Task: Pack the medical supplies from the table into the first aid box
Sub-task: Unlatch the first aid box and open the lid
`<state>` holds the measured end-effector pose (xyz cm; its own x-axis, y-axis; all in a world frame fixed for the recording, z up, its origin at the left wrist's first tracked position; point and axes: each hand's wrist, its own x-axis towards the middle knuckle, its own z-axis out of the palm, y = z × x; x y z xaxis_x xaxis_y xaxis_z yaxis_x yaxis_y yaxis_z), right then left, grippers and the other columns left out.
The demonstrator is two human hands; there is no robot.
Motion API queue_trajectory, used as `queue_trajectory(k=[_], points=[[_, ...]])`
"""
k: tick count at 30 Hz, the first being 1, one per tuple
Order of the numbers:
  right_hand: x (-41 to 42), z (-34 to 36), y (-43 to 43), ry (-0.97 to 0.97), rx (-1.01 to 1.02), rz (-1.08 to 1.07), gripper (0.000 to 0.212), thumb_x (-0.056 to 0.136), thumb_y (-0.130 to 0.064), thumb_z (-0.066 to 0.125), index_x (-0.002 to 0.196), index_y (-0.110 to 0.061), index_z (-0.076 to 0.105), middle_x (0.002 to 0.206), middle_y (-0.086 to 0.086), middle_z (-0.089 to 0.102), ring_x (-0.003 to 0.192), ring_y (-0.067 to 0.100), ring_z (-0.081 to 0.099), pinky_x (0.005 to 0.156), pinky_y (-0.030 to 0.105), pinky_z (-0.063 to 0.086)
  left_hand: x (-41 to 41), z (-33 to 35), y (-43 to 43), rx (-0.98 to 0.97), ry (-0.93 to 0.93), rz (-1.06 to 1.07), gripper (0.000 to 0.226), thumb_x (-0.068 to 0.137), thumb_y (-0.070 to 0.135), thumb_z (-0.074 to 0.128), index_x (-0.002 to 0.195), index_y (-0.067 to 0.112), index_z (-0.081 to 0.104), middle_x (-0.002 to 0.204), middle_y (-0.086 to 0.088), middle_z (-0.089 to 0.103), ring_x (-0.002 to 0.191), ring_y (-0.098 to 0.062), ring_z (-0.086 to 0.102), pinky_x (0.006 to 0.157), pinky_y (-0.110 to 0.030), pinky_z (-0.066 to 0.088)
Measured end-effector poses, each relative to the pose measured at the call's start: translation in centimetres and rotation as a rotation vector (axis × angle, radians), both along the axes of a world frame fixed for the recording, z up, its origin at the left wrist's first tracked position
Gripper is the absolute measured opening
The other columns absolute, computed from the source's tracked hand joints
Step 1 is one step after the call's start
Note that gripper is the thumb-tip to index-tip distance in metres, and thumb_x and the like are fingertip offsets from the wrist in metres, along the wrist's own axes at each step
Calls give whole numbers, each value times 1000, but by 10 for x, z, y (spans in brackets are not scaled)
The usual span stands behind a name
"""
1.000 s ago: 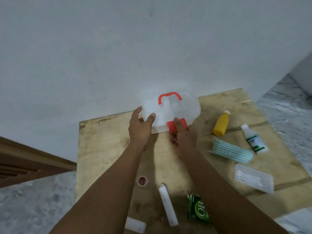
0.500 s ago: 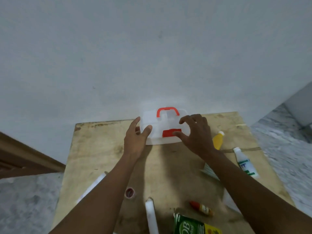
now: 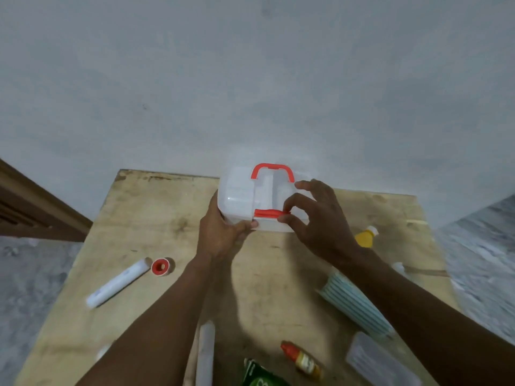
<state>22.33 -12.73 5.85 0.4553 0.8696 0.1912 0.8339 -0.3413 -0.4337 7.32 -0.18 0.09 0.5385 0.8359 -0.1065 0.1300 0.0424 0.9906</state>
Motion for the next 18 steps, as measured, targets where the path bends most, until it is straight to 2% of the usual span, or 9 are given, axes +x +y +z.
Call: queue_trajectory(k=[3, 4, 6, 8, 11, 14, 18], points=[[1, 5, 0, -60, 37, 22, 15, 82, -32, 74, 89, -22, 66, 127, 6, 61, 123, 29, 52, 98, 51, 45, 0, 1, -1, 68, 59, 17, 73, 67, 12, 88, 128, 21, 49, 108, 18, 62, 89, 17, 62, 62, -3, 48], [2, 10, 3, -83, 73, 19, 15, 82, -32, 74, 89, -22, 66, 123, 4, 63, 118, 28, 55, 95, 50, 47, -1, 0, 1, 93, 85, 19, 72, 66, 12, 88, 126, 21, 49, 106, 20, 61, 87, 20, 60, 62, -2, 48], [8, 25, 11, -126, 145, 8, 15, 81, -35, 71, 88, -23, 66, 113, 2, 65, 106, 26, 60, 88, 45, 49, -3, -1, 5, 110, 132, 27, 73, 63, 16, 91, 123, 21, 51, 104, 20, 64, 87, 18, 62, 64, -3, 48], [17, 47, 20, -175, 210, 0, 17, 79, -37, 70, 87, -22, 68, 103, 1, 66, 94, 25, 62, 78, 41, 50, -8, 1, 9, 125, 186, 34, 81, 57, 25, 94, 128, 23, 53, 110, 17, 68, 96, 8, 64, 70, -8, 51], [29, 65, 37, -235, 262, -21, 20, 81, -40, 70, 89, -21, 71, 92, 1, 66, 82, 23, 61, 68, 37, 48, -16, -4, 8, 135, 218, 17, 93, 55, 31, 94, 136, 27, 48, 120, 16, 66, 108, -3, 63, 84, -24, 56], [37, 84, 55, -206, 248, -71, 24, 89, -42, 65, 100, -21, 69, 89, 1, 65, 80, 21, 63, 73, 39, 50, -24, 2, 1, 138, 221, 5, 96, 51, 45, 88, 136, 27, 48, 121, 18, 65, 109, -1, 62, 85, -24, 55], [43, 99, 78, -241, 201, -118, 28, 95, -34, 58, 118, -19, 61, 97, 4, 69, 87, 26, 65, 80, 44, 53, -33, 5, -6, 126, 219, -13, 98, 47, 56, 81, 135, 27, 49, 119, 22, 64, 108, 2, 61, 85, -21, 55]])
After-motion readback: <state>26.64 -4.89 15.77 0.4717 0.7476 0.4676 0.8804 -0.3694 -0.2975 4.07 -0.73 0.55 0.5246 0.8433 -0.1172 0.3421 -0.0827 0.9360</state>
